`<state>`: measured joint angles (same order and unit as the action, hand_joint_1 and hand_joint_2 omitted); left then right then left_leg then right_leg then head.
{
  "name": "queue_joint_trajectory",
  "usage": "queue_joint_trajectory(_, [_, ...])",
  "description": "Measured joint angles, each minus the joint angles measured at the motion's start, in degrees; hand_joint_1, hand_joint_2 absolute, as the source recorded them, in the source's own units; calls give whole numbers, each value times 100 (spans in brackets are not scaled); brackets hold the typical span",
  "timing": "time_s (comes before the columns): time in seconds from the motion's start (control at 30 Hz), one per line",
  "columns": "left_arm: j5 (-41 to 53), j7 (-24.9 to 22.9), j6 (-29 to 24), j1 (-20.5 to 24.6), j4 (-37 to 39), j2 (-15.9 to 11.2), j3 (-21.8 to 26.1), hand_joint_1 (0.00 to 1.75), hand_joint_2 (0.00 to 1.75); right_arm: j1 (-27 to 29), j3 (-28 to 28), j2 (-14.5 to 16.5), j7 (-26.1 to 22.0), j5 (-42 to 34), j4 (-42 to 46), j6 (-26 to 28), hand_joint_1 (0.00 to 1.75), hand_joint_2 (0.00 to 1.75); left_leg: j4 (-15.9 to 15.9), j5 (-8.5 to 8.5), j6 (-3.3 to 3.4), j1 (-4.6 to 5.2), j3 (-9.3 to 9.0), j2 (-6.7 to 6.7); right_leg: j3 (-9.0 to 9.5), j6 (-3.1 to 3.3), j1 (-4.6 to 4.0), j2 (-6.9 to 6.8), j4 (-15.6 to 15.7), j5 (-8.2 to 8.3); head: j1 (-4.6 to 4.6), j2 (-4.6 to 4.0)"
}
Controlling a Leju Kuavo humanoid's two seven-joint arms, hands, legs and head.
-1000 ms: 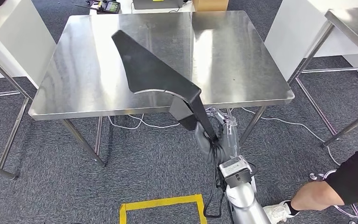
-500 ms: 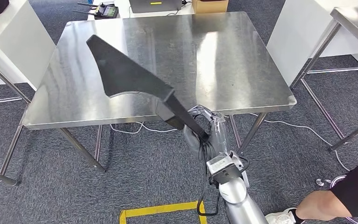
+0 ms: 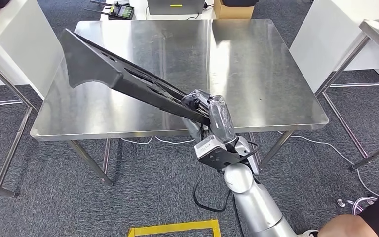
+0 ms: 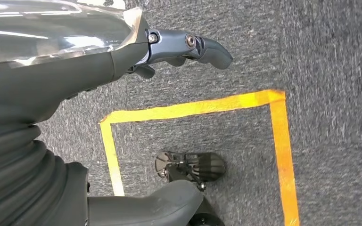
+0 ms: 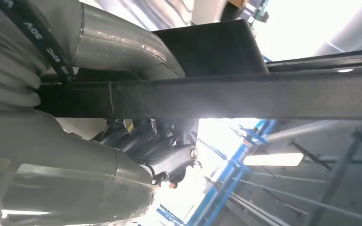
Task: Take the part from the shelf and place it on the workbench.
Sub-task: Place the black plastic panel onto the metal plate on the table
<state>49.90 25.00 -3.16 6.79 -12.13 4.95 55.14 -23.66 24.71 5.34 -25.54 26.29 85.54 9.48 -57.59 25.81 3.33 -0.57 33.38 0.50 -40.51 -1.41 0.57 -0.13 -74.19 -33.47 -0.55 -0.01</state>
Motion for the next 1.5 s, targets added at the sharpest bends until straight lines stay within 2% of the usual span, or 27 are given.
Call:
queue_joint_trajectory(0.03, [1, -3, 0, -4, 0, 3, 3, 0, 175, -2, 2, -1, 5, 13, -39, 5, 175, 175, -1, 31, 3, 14, -39, 19, -64, -33, -3, 0, 34, 110, 2, 0])
queue_joint_trajectory(0.07, [2, -5, 0, -7, 0, 7, 4, 0, 175, -10, 5, -1, 10, 34, -73, 14, 175, 175, -1, 65, 0, 29, -86, 37, -14, -70, -7, 0, 287, 299, 2, 1])
queue_joint_trajectory(0.1, [3, -8, 0, -9, 0, 13, 4, 0, 175, -24, 10, -1, 14, 62, -99, 26, 175, 175, -1, 102, -5, 42, -138, 52, 124, -98, -14, 0, 696, 535, 2, 0])
queue_joint_trajectory(0.13, [4, -13, -3, -10, 3, 22, 5, 0, 175, -50, 20, -1, 20, 98, -127, 41, 175, 175, -5, 144, -19, 61, -183, 63, 287, -95, -33, 1, 1118, 747, 2, 0])
queue_joint_trajectory(0.2, [4, -25, -21, -11, 8, 35, 9, 0, 175, -129, 58, 9, 44, 178, -191, 64, 175, 175, -9, 214, -61, 86, -225, 69, 497, -43, -64, 2, 1604, 956, -1, 0])
queue_joint_trajectory(0.23, [4, -34, -33, -14, 11, 39, 12, 0, 175, -171, 85, 17, 62, 222, -228, 70, 175, 175, -9, 240, -87, 88, -229, 68, 529, -6, -77, 5, 1665, 965, -3, 0])
queue_joint_trajectory(0.3, [5, -45, -49, -15, 9, 34, 22, 0, 175, -244, 138, 46, 102, 309, -294, 73, 175, 175, -15, 290, -148, 63, -240, 58, 562, 50, -36, 15, 1699, 953, -3, -1])
queue_joint_trajectory(0.37, [7, -47, -58, -12, 10, 35, 45, 0, 175, -320, 188, 98, 132, 368, -365, 74, 175, 175, -253, 430, -222, 33, -156, 39, 643, 141, 18, 18, 1751, 919, -22, -1])
queue_joint_trajectory(0.43, [18, -50, -67, -15, 13, 41, 66, 0, 175, -401, 240, 155, 164, 411, -464, 79, 175, 175, -931, 699, -297, -10, 201, 18, 724, 226, 33, 14, 1770, 865, -48, -1])
queue_joint_trajectory(0.5, [46, -63, -68, -32, 14, 41, 70, 0, 175, -440, 276, 177, 192, 462, -586, 93, 175, 175, -1576, 853, -369, -65, 642, -1, 780, 246, 34, 14, 1769, 810, -50, -1])
queue_joint_trajectory(0.53, [64, -70, -68, -40, 15, 40, 70, 0, 175, -445, 285, 179, 200, 499, -648, 108, 175, 175, -1638, 771, -400, -94, 752, -14, 810, 233, 39, 17, 1768, 781, -52, 0])
queue_joint_trajectory(0.57, [81, -76, -68, -45, 15, 38, 70, 0, 175, -449, 293, 178, 209, 551, -706, 138, 175, 175, -1456, 570, -427, -127, 735, -28, 849, 211, 48, 20, 1765, 749, -51, 1])
queue_joint_trajectory(0.63, [104, -85, -68, -43, 16, 32, 70, 0, 175, -485, 326, 179, 249, 721, -810, 244, 175, 175, -705, 88, -479, -180, 459, -54, 935, 143, 63, 28, 1755, 673, -51, 1])
queue_joint_trajectory(0.67, [110, -88, -68, -38, 20, 32, 70, 0, 175, -527, 359, 180, 294, 855, -863, 320, 175, 175, -376, -37, -483, -181, 303, -53, 960, 103, 53, 30, 1742, 637, -55, 0])
queue_joint_trajectory(0.73, [112, -97, -69, -21, 28, 36, 71, 0, 175, -642, 454, 192, 434, 1204, -983, 463, 175, 175, -127, -34, -427, -143, 166, -40, 965, 32, 19, 33, 1739, 600, -50, -1])
queue_joint_trajectory(0.83, [115, -97, -73, -7, 31, 38, 74, 0, 175, -798, 597, 235, 622, 1612, -1176, 578, 175, 175, -88, -12, -265, -102, 122, -22, 940, -67, 4, 25, 1714, 553, -34, 0])
queue_joint_trajectory(0.87, [115, -94, -77, -5, 31, 38, 77, 0, 175, -852, 642, 252, 679, 1722, -1240, 611, 175, 175, -71, -6, -214, -100, 96, -19, 870, -80, 4, 20, 1568, 490, -32, 0])
queue_joint_trajectory(0.9, [116, -92, -80, -1, 31, 38, 81, 0, 175, -916, 690, 267, 749, 1859, -1316, 649, 175, 175, -55, 6, -163, -101, 65, -19, 721, -76, 6, 16, 1288, 386, -29, 0])
queue_joint_trajectory(0.97, [116, -86, -85, 3, 31, 37, 91, 0, 175, -1042, 795, 287, 906, 2140, -1513, 701, 175, 175, -51, 51, -94, -85, 24, -22, 231, -34, 11, 16, 440, 138, -19, 0])
queue_joint_trajectory(1.0, [116, -84, -86, 4, 31, 37, 95, 0, 175, -1085, 842, 296, 973, 2246, -1626, 709, 175, 175, -51, 74, -73, -74, -1, -18, -5, -32, 10, 16, 91, 70, -16, -1])
queue_joint_trajectory(1.03, [117, -82, -85, 2, 31, 38, 97, 0, 175, -1111, 880, 307, 1015, 2310, -1725, 709, 175, 175, -51, 100, -63, -63, -31, -9, -150, -51, 7, 16, -65, 91, -16, -1])
queue_joint_trajectory(1.07, [118, -81, -84, 0, 32, 39, 97, 0, 175, -1130, 913, 320, 1040, 2343, -1806, 708, 175, 175, -52, 128, -62, -53, -70, 6, -169, -85, 4, 16, 23, 212, -15, -1])
queue_joint_trajectory(1.13, [120, -81, -83, -3, 33, 43, 98, 0, 175, -1180, 966, 350, 1052, 2371, -1916, 708, 175, 175, -51, 194, -83, -42, -161, 34, 94, -141, -2, 13, 792, 654, -13, -1])
queue_joint_trajectory(1.2, [122, -80, -83, 2, 36, 48, 100, 0, 175, -1276, 1013, 386, 1098, 2440, -2032, 707, 175, 175, -58, 263, -133, -11, -217, 52, 382, -112, -25, 13, 1479, 964, -12, -1])
queue_joint_trajectory(1.23, [125, -79, -85, 3, 37, 47, 102, 0, 175, -1335, 1039, 410, 1155, 2512, -2108, 707, 175, 175, -64, 291, -136, 1, -222, 56, 444, -81, -23, 14, 1626, 1019, -15, -1])
queue_joint_trajectory(1.33, [184, -86, -119, 7, 37, 43, 103, 0, 175, -1599, 1124, 527, 1457, 2849, -2551, 728, 175, 175, -56, 322, -95, -4, -238, 38, 458, -43, -14, 44, 1656, 1025, -19, 0])
queue_joint_trajectory(1.5, [332, -196, -125, 49, 38, 52, 97, 0, 175, -2325, 1169, 775, 1979, 3462, -4014, 868, 175, 175, 10, 319, -130, -13, -284, 8, 458, -6, -33, 71, 1656, 1004, -17, -1])
